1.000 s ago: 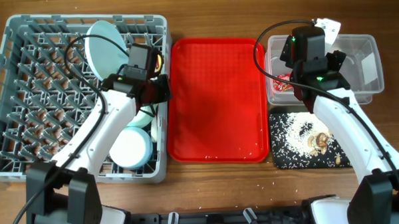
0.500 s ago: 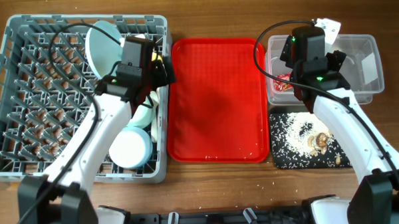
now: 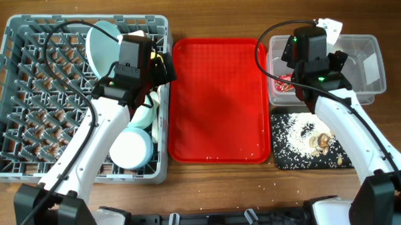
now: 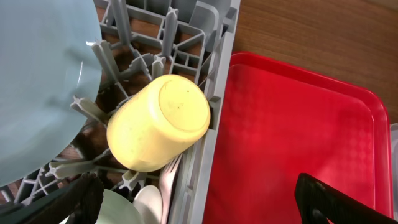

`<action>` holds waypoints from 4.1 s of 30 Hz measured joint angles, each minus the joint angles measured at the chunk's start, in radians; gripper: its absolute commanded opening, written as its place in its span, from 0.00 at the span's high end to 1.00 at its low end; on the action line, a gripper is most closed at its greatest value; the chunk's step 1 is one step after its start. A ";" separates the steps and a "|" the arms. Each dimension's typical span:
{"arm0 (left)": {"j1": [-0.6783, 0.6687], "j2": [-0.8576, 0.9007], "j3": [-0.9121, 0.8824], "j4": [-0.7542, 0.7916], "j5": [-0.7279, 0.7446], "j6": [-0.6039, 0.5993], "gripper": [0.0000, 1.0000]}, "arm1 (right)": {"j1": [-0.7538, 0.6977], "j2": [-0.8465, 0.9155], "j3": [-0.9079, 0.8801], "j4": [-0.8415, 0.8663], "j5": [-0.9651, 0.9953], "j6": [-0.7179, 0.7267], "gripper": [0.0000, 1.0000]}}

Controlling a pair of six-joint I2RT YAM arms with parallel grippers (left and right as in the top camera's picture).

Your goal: Sort waste into correct bins and load items into the dishwasher rack

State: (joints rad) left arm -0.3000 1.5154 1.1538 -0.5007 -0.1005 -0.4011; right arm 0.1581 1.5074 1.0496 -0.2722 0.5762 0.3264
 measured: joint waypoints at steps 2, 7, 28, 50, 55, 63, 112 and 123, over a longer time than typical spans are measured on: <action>0.000 0.000 0.000 0.000 0.000 0.000 0.00 | 0.000 0.000 0.000 0.000 0.000 0.000 0.00; 0.000 0.000 0.000 0.000 0.000 0.000 0.00 | 0.000 0.000 0.000 0.000 0.000 0.000 0.00; 0.000 0.000 0.000 -0.003 0.000 0.000 0.00 | 0.000 -0.648 -0.023 -0.020 0.000 0.000 0.00; 0.000 0.000 0.000 -0.003 0.000 0.000 0.00 | -0.044 -1.400 -0.739 0.588 -0.360 -0.084 0.00; 0.000 0.000 0.000 -0.003 -0.001 0.000 0.00 | -0.102 -1.425 -0.942 0.631 -0.513 -0.123 0.00; 0.000 0.000 0.000 -0.003 0.000 0.000 0.00 | -0.114 -1.492 -1.043 0.349 -0.555 -0.135 0.00; 0.000 -0.681 -0.073 -0.193 -0.007 0.000 0.00 | -0.114 -1.495 -1.043 0.271 -0.614 -0.175 0.00; 0.297 -1.443 -0.825 0.290 0.153 -0.133 0.00 | -0.114 -1.496 -1.043 0.272 -0.614 -0.175 0.00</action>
State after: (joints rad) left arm -0.0032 0.0723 0.3290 -0.2104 0.0525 -0.5339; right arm 0.0441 0.0116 0.0063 -0.0006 -0.0380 0.1513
